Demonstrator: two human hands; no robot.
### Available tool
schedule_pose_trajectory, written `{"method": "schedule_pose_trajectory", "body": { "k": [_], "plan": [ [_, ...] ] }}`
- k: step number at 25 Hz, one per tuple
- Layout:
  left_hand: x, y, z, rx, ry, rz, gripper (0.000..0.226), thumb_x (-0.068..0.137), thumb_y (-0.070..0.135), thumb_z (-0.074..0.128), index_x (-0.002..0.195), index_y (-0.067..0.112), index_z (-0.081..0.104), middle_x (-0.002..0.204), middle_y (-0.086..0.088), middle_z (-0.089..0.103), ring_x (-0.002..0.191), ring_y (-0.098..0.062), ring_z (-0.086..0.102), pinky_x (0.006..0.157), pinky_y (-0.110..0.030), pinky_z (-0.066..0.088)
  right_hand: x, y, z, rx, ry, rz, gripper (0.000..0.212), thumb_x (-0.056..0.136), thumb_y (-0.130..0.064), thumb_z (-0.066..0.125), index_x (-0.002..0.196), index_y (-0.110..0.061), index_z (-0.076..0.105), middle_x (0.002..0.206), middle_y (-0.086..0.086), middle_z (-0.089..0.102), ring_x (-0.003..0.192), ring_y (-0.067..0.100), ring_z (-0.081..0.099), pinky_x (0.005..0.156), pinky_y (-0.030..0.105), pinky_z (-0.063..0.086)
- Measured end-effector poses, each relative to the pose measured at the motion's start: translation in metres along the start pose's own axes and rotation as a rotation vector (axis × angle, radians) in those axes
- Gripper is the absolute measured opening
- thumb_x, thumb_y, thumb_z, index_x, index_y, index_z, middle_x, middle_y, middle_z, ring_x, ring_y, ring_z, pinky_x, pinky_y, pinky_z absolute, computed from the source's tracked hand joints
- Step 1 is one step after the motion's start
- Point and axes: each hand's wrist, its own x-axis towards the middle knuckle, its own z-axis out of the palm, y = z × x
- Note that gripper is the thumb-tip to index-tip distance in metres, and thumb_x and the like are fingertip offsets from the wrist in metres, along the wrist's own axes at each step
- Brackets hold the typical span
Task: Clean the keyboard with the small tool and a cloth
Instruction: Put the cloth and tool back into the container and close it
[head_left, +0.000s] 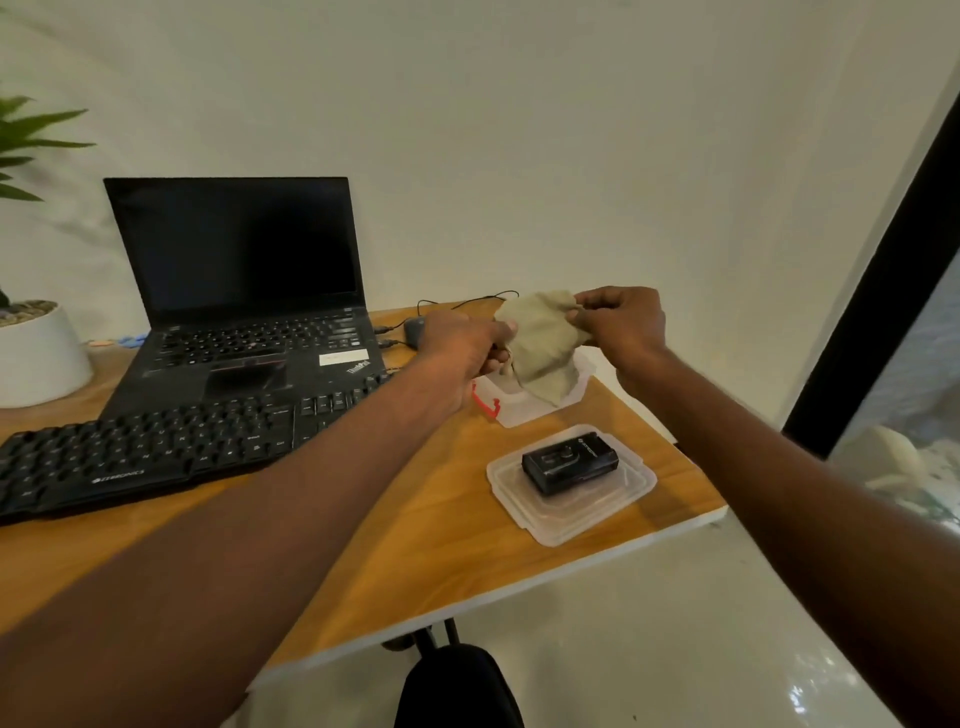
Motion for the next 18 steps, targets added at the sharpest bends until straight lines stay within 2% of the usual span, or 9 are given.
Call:
{"method": "schedule_pose_trajectory", "body": {
  "k": [4, 7, 9, 11, 13, 15, 16, 18],
  "plan": [
    [0.033, 0.005, 0.001, -0.006, 0.046, 0.002, 0.015, 0.092, 0.007, 0.08, 0.09, -0.006, 0.072, 0.068, -0.015, 0.07, 0.058, -0.02, 0.066, 0.06, -0.026, 0.06, 0.033, 0.007, 0.022, 0.028, -0.019, 0.0, 0.018, 0.08, -0.001, 0.082, 0.089, -0.016, 0.078, 0.093, 0.004, 0.077, 0.093, 0.02, 0.075, 0.087, 0.037, 0.063],
    [0.051, 0.022, -0.002, -0.024, 0.069, 0.087, 0.014, 0.09, 0.004, 0.081, 0.089, -0.006, 0.073, 0.071, -0.017, 0.073, 0.064, -0.023, 0.07, 0.07, -0.033, 0.063, 0.054, -0.003, 0.026, 0.11, -0.002, -0.035, 0.019, 0.078, 0.0, 0.081, 0.085, -0.017, 0.079, 0.09, 0.006, 0.078, 0.09, 0.023, 0.077, 0.085, 0.041, 0.064],
    [0.054, 0.03, -0.003, 0.03, 0.077, 0.115, 0.013, 0.089, 0.003, 0.08, 0.092, -0.007, 0.073, 0.077, -0.02, 0.075, 0.062, -0.023, 0.07, 0.065, -0.031, 0.063, 0.063, -0.005, 0.027, 0.092, -0.016, -0.036, 0.02, 0.077, 0.0, 0.082, 0.084, -0.018, 0.078, 0.091, 0.007, 0.077, 0.092, 0.026, 0.076, 0.084, 0.043, 0.064],
    [0.054, 0.023, -0.003, 0.122, 0.043, 0.086, 0.013, 0.09, 0.002, 0.079, 0.096, -0.007, 0.072, 0.081, -0.021, 0.075, 0.06, -0.023, 0.071, 0.058, -0.028, 0.06, 0.06, 0.004, 0.025, -0.066, -0.086, -0.02, 0.022, 0.075, -0.002, 0.084, 0.085, -0.02, 0.077, 0.096, 0.008, 0.076, 0.092, 0.026, 0.075, 0.081, 0.041, 0.065],
    [0.053, 0.006, 0.0, 0.298, 0.007, 0.087, 0.015, 0.092, 0.008, 0.081, 0.099, -0.004, 0.074, 0.084, -0.018, 0.077, 0.066, -0.022, 0.073, 0.06, -0.03, 0.059, 0.053, 0.018, 0.026, -0.358, -0.171, -0.062, 0.022, 0.074, -0.007, 0.085, 0.088, -0.021, 0.079, 0.103, 0.006, 0.074, 0.095, 0.022, 0.073, 0.083, 0.039, 0.064],
    [0.056, -0.012, 0.004, 0.678, -0.016, 0.228, 0.018, 0.089, 0.022, 0.085, 0.095, 0.006, 0.079, 0.087, -0.007, 0.078, 0.079, -0.019, 0.073, 0.071, -0.034, 0.062, 0.046, 0.026, 0.027, -0.573, -0.245, -0.123, 0.02, 0.076, -0.008, 0.082, 0.092, -0.019, 0.082, 0.102, 0.001, 0.073, 0.097, 0.019, 0.069, 0.084, 0.036, 0.061],
    [0.055, -0.019, 0.006, 0.869, -0.017, 0.322, 0.02, 0.087, 0.03, 0.087, 0.094, 0.012, 0.08, 0.09, -0.002, 0.077, 0.085, -0.018, 0.071, 0.076, -0.037, 0.063, 0.043, 0.028, 0.028, -0.619, -0.276, -0.125, 0.018, 0.078, -0.007, 0.08, 0.093, -0.017, 0.082, 0.1, 0.0, 0.073, 0.097, 0.019, 0.067, 0.083, 0.034, 0.058],
    [0.053, -0.031, 0.008, 1.071, -0.007, 0.43, 0.019, 0.084, 0.035, 0.088, 0.093, 0.021, 0.08, 0.1, 0.0, 0.074, 0.094, -0.019, 0.068, 0.081, -0.04, 0.063, 0.036, 0.029, 0.028, -0.661, -0.294, -0.101, 0.016, 0.079, -0.006, 0.077, 0.091, -0.015, 0.082, 0.098, 0.0, 0.072, 0.095, 0.019, 0.064, 0.083, 0.035, 0.056]
  ]
}}
